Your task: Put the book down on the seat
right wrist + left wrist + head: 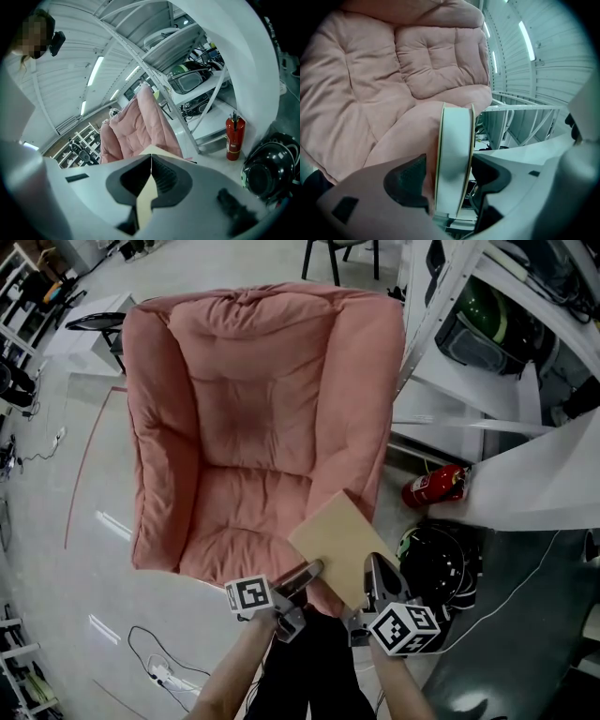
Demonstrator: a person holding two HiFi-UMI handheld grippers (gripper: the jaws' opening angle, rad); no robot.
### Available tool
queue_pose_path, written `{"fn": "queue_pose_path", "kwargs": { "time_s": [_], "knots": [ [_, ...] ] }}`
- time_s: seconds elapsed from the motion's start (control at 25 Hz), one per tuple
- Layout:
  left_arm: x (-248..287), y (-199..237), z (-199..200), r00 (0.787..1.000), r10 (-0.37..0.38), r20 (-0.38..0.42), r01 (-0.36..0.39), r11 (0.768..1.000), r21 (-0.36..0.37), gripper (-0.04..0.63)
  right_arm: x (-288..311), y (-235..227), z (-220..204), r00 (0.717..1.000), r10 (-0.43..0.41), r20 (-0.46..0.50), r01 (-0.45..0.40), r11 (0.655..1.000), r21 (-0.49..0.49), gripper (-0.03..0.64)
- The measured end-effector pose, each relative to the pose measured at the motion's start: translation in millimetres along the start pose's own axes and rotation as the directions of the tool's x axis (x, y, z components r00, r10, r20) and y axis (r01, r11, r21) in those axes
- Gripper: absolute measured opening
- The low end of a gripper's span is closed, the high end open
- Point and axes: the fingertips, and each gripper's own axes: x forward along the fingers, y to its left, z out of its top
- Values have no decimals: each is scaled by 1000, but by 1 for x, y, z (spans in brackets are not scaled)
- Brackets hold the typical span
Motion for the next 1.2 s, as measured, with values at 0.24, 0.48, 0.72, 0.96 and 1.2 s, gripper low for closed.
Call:
{"fn": "queue_pose_path", "kwargs": {
  "time_s": [0.24,0.48,0.72,0.96,1.2],
  "knots": [
    [-16,0,-3,1000,10,23,-10,1000,-6,291,-8,4,-2,1000,-2,9,2,1000,-5,12],
    [-26,-18,-4,996,-64,61,67,997,-39,293,-16,16,-3,1000,6,15,-6,1000,-15,12],
    [-48,-10,-3,996,40,77,-40,999,2,291,-28,28,-11,1000,14,10,-14,1000,-2,12],
    [-69,-26,-4,990,73,119,-79,996,51,291,-43,45,-14,1000,24,5,-24,1000,-8,12],
    [-93,-59,6,972,124,201,-166,963,211,250,-55,67,-2,999,39,7,-39,998,-58,12]
  ]
}}
